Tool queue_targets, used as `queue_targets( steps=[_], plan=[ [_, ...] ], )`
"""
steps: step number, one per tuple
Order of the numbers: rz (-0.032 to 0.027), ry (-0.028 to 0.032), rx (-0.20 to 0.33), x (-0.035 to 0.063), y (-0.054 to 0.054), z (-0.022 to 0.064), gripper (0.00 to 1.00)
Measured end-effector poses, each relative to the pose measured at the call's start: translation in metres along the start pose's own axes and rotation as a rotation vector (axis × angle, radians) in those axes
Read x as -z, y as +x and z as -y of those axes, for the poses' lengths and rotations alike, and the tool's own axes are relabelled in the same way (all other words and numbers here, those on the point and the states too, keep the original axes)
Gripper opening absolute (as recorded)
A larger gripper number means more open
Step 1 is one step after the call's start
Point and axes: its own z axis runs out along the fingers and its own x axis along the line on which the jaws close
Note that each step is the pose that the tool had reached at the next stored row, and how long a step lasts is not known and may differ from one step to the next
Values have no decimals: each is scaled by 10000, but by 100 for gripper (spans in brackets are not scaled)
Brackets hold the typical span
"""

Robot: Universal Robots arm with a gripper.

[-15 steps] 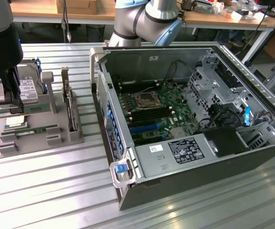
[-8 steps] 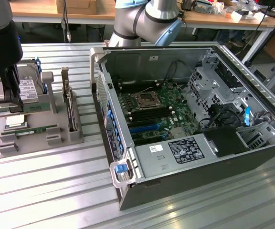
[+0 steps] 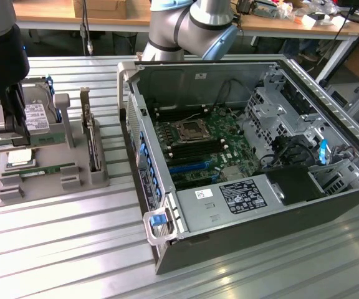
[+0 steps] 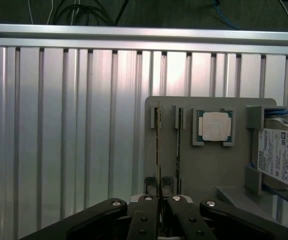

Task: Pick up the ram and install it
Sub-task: 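Pick up the ram and move it above insertion slot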

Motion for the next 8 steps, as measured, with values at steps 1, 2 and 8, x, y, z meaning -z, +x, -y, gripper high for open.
queue_targets(
  steps=[1, 2, 8],
  plan=[
    [1, 1, 0, 5, 0, 1, 13],
    [0, 1, 0, 8, 0, 2, 13],
    [0, 1, 0, 55, 1, 7, 13]
  ],
)
